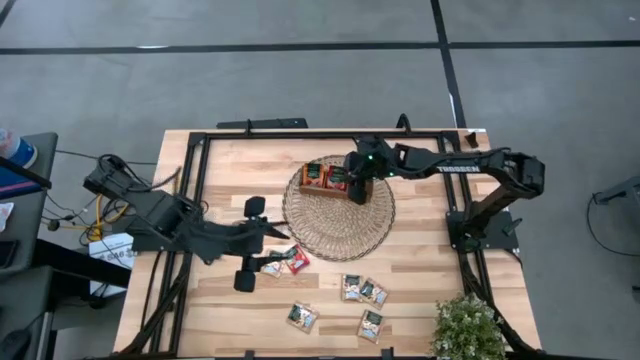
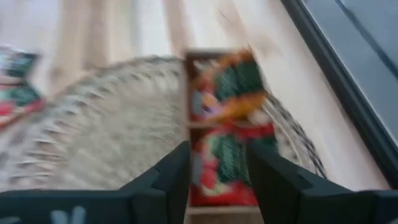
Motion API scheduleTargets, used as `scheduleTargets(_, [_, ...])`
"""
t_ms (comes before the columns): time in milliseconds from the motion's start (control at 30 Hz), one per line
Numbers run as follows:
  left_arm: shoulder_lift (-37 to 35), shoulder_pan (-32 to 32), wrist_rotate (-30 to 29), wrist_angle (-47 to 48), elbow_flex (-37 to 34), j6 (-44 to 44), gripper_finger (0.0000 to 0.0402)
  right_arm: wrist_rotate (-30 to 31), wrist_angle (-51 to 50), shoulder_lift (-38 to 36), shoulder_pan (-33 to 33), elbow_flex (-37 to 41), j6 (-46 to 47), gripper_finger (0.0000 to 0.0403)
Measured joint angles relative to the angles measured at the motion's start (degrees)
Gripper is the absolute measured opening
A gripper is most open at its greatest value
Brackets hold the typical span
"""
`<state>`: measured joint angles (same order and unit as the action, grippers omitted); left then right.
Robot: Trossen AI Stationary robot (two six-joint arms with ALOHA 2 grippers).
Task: Pick & Place Tea
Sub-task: Put the red tea bag into the middle section of the wooden organizer
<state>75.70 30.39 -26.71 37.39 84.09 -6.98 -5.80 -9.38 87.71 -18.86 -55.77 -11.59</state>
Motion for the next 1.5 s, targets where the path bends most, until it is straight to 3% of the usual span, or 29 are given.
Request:
scheduleTargets(200, [4.0,-0.9,-4.3,9.1,-0.4,-9.6,0.0190,-0.2,-0.2,-5.8,5.8,0.0,-0.9,0.0169])
scheduleTargets(333, [2.9,-2.3,-7.4,14.0,-6.8,-18.2,0.0190,-0.2,-0.2,-8.9,10.4,0.0,-1.1,0.0170])
scheduleTargets(533, [-8.1,-6.9,-6.2,13.6,-18.0,-24.4,0.0161,-0.2,0.1,-11.4,16.5,-0.1,-3.4,0.0168])
scheduleTargets(700, [-21.3,-10.9,-6.1,0.3,-30.5,-22.4,0.0125,-0.2,0.1,-10.5,20.3,-0.1,-3.4,0.0168])
scheduleTargets(833, [-27.2,-12.6,-6.0,-11.8,-44.5,-24.0,0.0108,0.8,2.0,-6.3,22.8,-0.1,-2.4,0.0168])
scheduleTargets(1000, [-27.0,-12.6,-5.4,-26.2,-57.1,-25.7,0.0107,4.3,9.1,1.1,25.9,-0.1,-2.2,0.0168])
scheduleTargets(1500, [-17.1,-12.3,-4.0,-38.6,-59.4,-30.8,0.0109,2.8,9.5,23.8,27.0,-12.4,-8.3,0.0168])
